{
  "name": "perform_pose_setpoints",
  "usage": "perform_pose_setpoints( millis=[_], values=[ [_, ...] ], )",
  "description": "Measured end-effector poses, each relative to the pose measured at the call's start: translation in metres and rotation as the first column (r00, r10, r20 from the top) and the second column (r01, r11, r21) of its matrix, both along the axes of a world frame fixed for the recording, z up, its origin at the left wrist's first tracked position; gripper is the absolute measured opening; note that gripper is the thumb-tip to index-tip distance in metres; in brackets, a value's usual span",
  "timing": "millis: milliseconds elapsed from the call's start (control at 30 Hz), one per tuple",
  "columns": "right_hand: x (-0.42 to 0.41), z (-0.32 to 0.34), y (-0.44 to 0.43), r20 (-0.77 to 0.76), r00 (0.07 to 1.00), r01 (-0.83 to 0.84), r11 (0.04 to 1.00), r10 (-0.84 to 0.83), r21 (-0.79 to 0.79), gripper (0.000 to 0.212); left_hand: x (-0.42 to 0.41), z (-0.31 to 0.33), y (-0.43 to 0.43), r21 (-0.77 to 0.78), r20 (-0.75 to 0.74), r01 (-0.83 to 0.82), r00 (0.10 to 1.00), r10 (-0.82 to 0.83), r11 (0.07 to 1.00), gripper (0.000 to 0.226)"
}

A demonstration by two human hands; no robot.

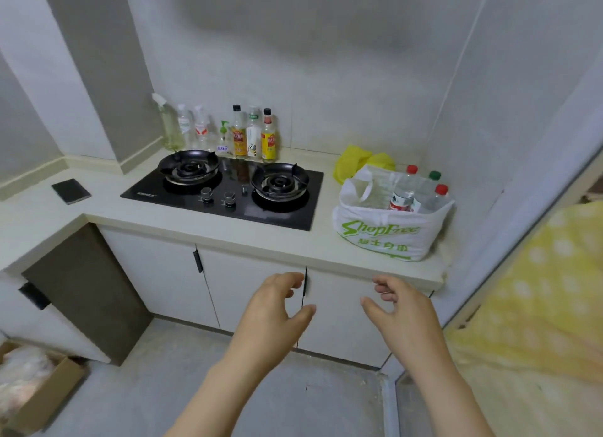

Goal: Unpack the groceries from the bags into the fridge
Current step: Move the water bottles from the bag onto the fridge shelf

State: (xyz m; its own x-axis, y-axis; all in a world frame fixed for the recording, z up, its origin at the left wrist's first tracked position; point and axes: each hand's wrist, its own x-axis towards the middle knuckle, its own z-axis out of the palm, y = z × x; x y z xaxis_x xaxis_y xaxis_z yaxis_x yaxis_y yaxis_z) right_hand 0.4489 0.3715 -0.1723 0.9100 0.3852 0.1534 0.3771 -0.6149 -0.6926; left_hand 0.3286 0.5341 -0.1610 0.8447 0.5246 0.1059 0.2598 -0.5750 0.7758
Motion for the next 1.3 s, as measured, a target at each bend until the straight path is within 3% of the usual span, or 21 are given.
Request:
perform_pose_setpoints(
  millis=[533,1033,1300],
  values=[
    [0.127,0.004,0.07,-0.05,0.984,0.172,0.985,-0.171,0.028,0.035,0.153,0.0,0.09,-0.049,0.019,0.149,0.989,-0.148,0.988,0.043],
    [0.307,0.012,0.029,-0.071,0.978,0.204,0.969,-0.196,0.139,0.031,0.336,0.005,0.059,-0.053,0.028,0.166,0.986,-0.165,0.985,0.043],
    [0.374,-0.005,0.011,-0.044,0.963,0.268,0.962,-0.266,0.057,0.04,0.401,-0.012,0.053,-0.063,-0.032,0.203,0.978,-0.206,0.977,0.044]
  ],
)
